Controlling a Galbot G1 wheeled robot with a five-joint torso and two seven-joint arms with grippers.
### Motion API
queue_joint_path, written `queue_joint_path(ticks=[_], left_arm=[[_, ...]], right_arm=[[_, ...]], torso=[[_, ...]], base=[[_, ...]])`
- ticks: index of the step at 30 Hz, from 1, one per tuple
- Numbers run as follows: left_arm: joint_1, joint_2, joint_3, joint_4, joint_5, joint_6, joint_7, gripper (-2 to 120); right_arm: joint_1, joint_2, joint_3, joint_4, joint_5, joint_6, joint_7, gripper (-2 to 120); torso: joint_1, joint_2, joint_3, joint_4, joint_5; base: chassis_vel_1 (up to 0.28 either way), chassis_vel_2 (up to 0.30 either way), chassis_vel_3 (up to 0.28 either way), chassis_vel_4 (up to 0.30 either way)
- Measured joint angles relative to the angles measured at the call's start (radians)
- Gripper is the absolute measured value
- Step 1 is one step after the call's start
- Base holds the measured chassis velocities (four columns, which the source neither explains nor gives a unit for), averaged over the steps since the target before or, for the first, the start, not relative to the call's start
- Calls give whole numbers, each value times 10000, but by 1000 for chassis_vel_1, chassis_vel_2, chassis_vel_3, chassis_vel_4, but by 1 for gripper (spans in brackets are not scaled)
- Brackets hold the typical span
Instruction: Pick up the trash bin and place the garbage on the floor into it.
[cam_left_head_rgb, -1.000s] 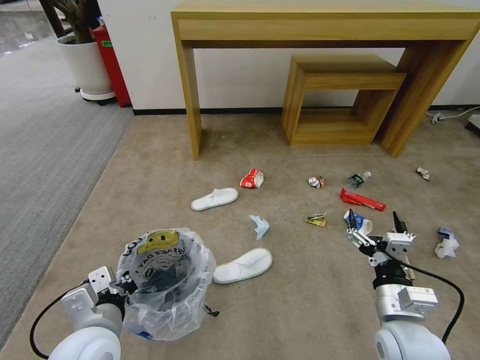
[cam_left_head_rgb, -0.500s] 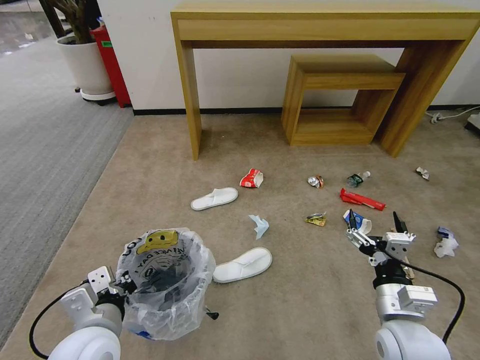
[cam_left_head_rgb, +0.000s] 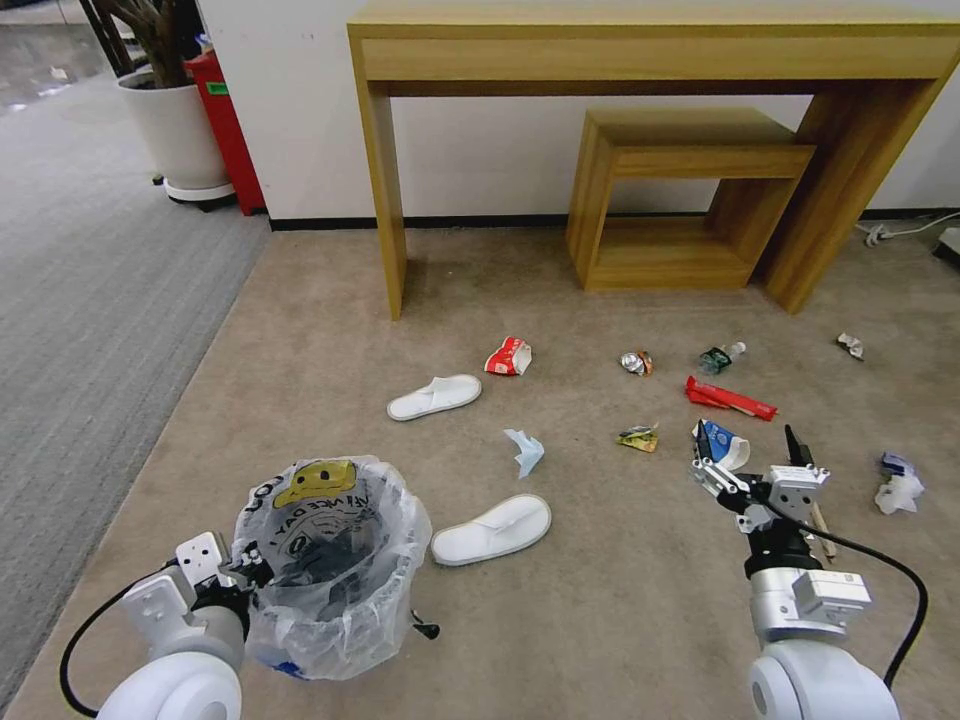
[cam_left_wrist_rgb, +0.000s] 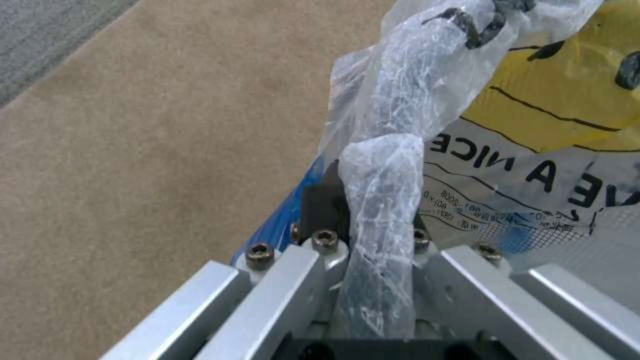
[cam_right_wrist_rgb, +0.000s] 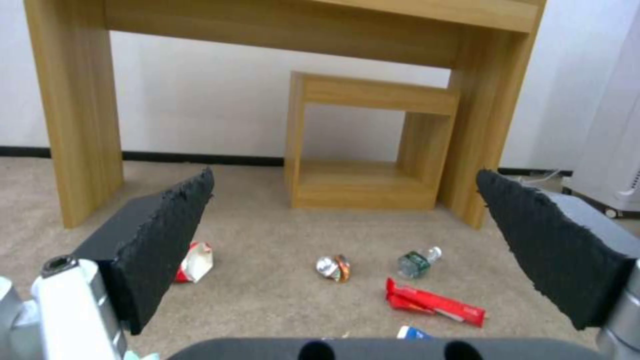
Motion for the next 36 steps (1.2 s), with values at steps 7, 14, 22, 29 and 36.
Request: queue_joint_path(ticks=[7,14,22,29,36], left_arm=[[-11,-7,3,30,3,-16,5,1],[-15,-12,5,46,8,-22,13,1],[-35,-16,-32,69,17,-29,18,1],[-51,11,-123,111,-5,-30,22,1],[-52,30,-161,118,-23,-36,22,1]], right_arm=[[1,1,0,-27,-21,25,-16,100],[3,0,3,-61,-45,64,-25,100],[16,-14,9,-132,-10,255,-71,100],[55,-26,-26,-190,127,500,-65,100],[45,-47,12,-131,63,229,-74,100]], torso=[[0,0,0,1,-1],[-1,0,1,0,0],[-1,0,1,0,-1],[-1,0,0,0,1],[-1,0,0,0,0]], base=[[75,74,-76,-63],[57,62,-52,-57],[49,54,-54,-44],[0,0,0,0],[0,0,0,0]])
